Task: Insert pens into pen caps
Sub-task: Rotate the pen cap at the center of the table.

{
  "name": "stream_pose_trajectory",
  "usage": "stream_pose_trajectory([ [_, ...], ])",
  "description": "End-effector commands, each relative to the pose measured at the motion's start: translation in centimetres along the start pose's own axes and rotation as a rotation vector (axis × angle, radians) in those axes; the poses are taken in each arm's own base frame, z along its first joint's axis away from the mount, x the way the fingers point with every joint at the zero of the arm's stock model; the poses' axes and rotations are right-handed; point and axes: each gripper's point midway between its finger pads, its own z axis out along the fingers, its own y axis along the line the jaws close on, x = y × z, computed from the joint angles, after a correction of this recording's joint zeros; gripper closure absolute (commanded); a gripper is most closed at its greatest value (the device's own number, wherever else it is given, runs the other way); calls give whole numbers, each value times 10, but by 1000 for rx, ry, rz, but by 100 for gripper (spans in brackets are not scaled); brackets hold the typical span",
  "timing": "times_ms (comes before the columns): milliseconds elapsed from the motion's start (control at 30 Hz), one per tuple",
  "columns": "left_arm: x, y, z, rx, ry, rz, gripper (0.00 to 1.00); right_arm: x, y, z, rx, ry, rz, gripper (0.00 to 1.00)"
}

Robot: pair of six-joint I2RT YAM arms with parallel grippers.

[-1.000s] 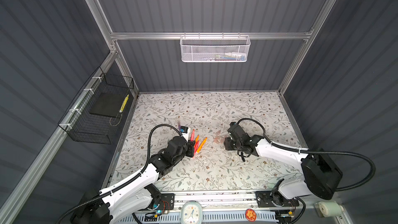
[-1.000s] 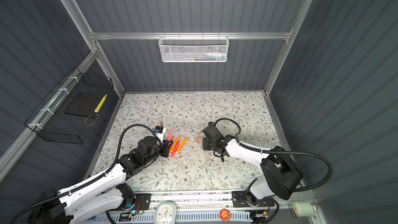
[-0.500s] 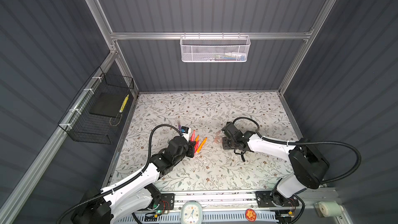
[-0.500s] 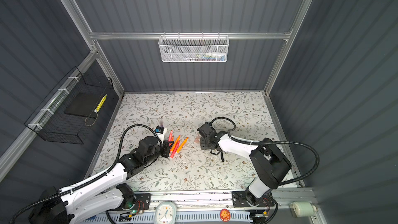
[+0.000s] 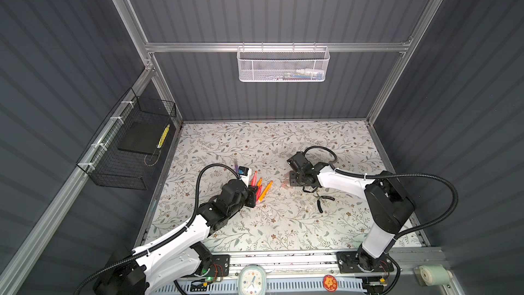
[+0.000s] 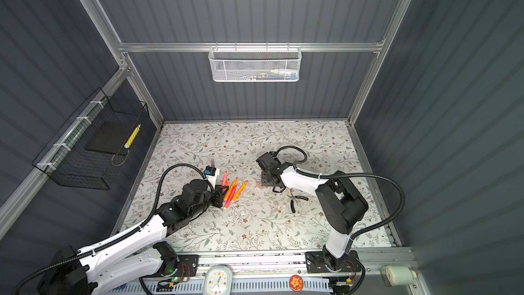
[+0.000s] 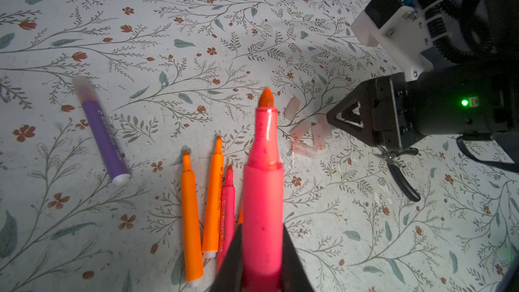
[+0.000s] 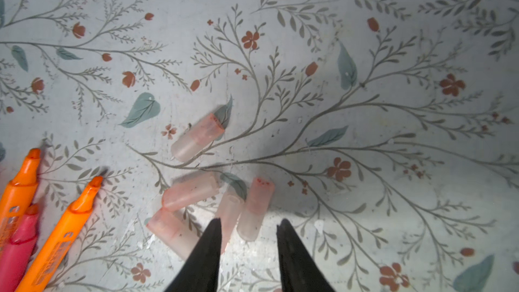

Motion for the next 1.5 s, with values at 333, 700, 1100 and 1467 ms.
stream_pose_trajectory([
  [333, -4, -4, 0, 19, -12, 0, 100, 15, -13, 13, 55, 64, -5, 65],
  [700, -5, -5, 1, 20, -14, -2, 100, 28, -17, 21, 56, 79, -2, 64],
  [1100, -6, -5, 0, 23, -13, -4, 100, 35, -45, 22, 185, 78, -1, 63],
  [1467, -6, -5, -1, 22, -16, -3, 100, 27, -53, 26, 208, 66, 17, 61],
])
